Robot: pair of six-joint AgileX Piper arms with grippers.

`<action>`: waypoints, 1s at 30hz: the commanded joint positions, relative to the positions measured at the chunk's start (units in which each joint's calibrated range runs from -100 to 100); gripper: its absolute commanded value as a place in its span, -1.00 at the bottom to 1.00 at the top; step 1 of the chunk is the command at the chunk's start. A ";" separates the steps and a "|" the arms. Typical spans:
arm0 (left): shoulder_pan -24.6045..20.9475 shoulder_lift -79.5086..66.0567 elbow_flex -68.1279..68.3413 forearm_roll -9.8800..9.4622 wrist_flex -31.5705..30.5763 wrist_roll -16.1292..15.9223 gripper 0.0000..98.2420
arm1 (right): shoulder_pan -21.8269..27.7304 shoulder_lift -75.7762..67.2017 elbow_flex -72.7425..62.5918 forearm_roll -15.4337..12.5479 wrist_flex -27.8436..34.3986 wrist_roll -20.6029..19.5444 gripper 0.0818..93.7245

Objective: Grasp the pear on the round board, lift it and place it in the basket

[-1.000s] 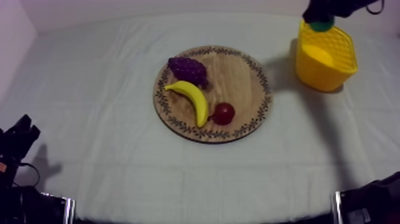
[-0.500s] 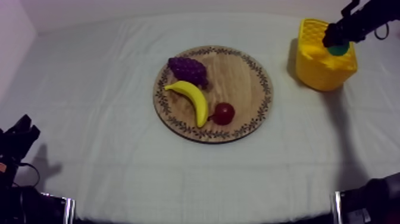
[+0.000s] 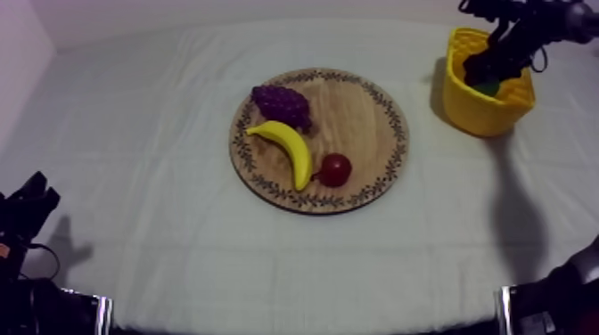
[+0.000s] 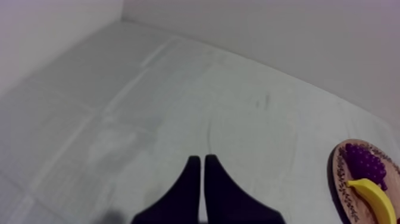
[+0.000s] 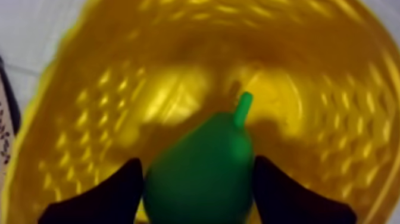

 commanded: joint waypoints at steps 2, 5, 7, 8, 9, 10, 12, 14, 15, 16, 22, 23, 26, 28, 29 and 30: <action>-0.01 -0.04 0.02 0.00 0.00 0.00 -1.00 | -0.27 2.06 -0.19 0.97 -1.02 -1.61 0.42; -0.01 -0.04 0.02 0.00 0.00 0.00 -1.00 | -0.30 1.55 0.32 1.06 -1.86 -2.03 0.36; -0.01 -0.04 0.02 0.00 0.00 0.00 -1.00 | -0.05 -0.15 1.41 0.65 -2.42 -1.98 0.13; -0.01 -0.04 0.02 0.00 0.00 0.00 -1.00 | 0.16 -1.52 2.28 0.42 -2.90 -2.07 -0.03; -0.01 -0.04 0.02 0.00 0.00 0.00 -1.00 | 0.38 -3.17 3.29 0.27 -3.41 -2.33 -0.22; -0.01 -0.04 0.02 0.00 0.00 0.00 -1.00 | 0.60 -5.16 4.44 0.05 -3.89 -2.50 -0.39; -0.01 -0.04 0.02 0.00 0.00 0.00 -1.00 | 1.05 -9.93 6.93 -0.47 -4.58 -2.58 -0.64; -0.01 -0.04 0.02 0.00 0.00 0.00 -1.00 | 1.50 -15.63 9.73 -1.10 -4.92 -2.28 -0.75; -0.01 -0.04 0.02 0.00 0.00 0.00 -1.00 | 1.71 -18.78 11.24 -1.48 -4.97 -2.00 -0.79; -0.01 -0.04 0.02 0.00 0.00 0.00 -1.00 | 1.90 -22.07 12.80 -1.84 -4.98 -1.68 -0.82; -0.01 -0.04 0.02 0.00 0.00 0.00 -1.00 | 2.19 -43.53 24.40 -2.00 -5.50 -2.57 -0.90; -0.01 -0.04 0.02 0.00 0.00 0.00 -1.00 | 2.16 -47.22 26.71 -1.79 -5.84 -3.27 -0.91; -0.01 -0.04 0.02 0.00 0.00 0.00 -1.00 | 2.11 -58.14 34.05 -1.19 -7.30 -5.57 -0.94; -0.01 -0.04 0.02 0.00 0.00 0.00 -1.00 | 1.88 -65.29 39.01 -0.67 -8.09 -6.85 -0.97; -0.01 -0.04 0.02 0.00 0.00 0.00 -1.00 | 1.79 -68.92 41.54 -0.43 -8.42 -7.36 -0.97; -0.01 -0.04 0.02 0.00 0.00 0.00 -1.00 | 1.73 -72.66 44.18 -0.27 -8.85 -7.81 -0.98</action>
